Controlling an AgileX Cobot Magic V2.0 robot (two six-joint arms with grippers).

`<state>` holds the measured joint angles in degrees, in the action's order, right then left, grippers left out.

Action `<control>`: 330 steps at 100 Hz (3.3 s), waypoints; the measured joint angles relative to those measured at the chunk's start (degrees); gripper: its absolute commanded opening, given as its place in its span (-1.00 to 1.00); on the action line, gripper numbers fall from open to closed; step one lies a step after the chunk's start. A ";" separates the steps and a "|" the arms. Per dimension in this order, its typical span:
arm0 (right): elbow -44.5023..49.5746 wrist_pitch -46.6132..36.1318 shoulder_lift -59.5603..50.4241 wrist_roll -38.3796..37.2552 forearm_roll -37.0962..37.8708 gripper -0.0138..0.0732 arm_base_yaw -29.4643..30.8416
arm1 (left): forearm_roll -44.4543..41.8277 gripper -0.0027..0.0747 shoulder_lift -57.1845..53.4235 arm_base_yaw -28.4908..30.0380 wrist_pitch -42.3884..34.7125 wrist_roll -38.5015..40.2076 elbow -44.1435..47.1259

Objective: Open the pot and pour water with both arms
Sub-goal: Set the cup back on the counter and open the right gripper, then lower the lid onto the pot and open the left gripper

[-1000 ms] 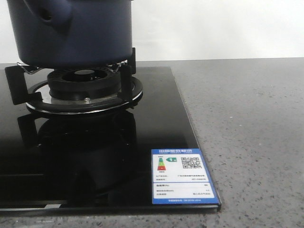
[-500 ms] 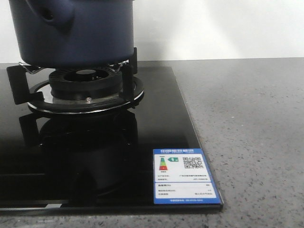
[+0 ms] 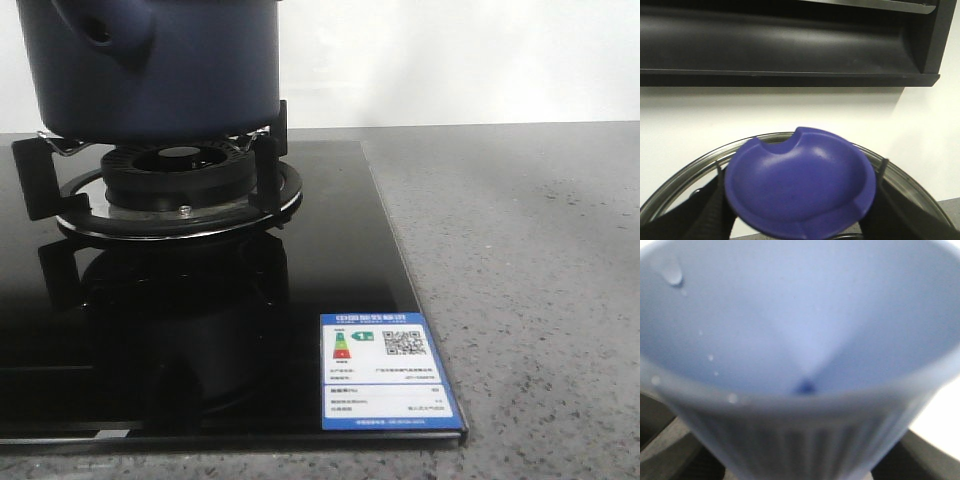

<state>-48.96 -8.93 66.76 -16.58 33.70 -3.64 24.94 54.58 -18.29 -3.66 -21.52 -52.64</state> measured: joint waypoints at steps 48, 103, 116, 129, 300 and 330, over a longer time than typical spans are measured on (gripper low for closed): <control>24.94 -27.07 3.98 0.00 -2.30 0.06 8.20 | 0.00 0.00 0.00 0.00 0.00 0.00 0.00; 25.06 -34.55 15.68 0.00 -4.81 0.06 8.20 | 0.00 0.00 0.00 0.00 0.00 0.00 0.00; 25.06 -34.55 15.68 0.00 -4.95 0.06 8.20 | 0.00 0.00 0.00 0.00 0.00 0.00 0.00; 25.06 -32.80 15.68 0.10 -4.95 0.10 8.20 | 0.00 0.00 0.00 0.00 0.00 0.00 0.00; 37.52 -6.48 -35.09 -20.21 5.29 0.67 8.20 | -0.02 0.00 11.02 -12.35 -1.18 0.00 0.00; 37.52 -4.50 -37.23 -20.58 5.97 0.67 8.20 | -0.02 0.00 18.95 -13.39 -2.94 0.00 0.00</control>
<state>-11.44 -13.43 29.54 -37.15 39.67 4.56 24.92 73.53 -31.69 -6.61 -21.52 -52.64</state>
